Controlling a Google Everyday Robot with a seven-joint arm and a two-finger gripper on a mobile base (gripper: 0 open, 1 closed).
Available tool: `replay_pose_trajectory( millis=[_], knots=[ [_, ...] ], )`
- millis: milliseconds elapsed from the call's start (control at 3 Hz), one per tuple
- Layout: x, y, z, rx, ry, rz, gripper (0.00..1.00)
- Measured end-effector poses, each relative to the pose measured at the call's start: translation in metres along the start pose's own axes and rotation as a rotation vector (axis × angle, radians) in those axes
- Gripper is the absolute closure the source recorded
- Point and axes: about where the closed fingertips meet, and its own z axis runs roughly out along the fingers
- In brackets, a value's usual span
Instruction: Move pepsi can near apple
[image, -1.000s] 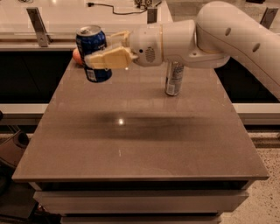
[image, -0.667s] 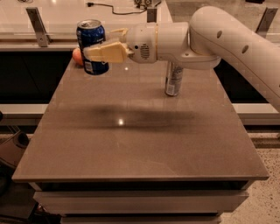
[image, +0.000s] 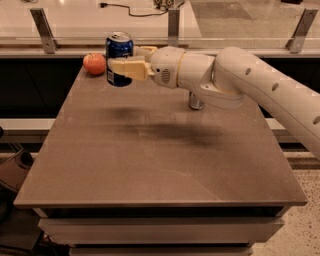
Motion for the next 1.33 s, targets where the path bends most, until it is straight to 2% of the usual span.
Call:
replay_pose_trajectory(
  millis=[333,667,1000,1333],
  knots=[
    [-0.002,-0.005,0.002,0.027,-0.002,-0.008,1.0],
    [-0.002,-0.004,0.002,0.023,-0.002,-0.008,1.0],
    [-0.003,-0.001,0.011,0.043,0.046,-0.036,1.0],
    [-0.004,-0.004,0.028,0.091,0.099,-0.079,1.0]
  ],
)
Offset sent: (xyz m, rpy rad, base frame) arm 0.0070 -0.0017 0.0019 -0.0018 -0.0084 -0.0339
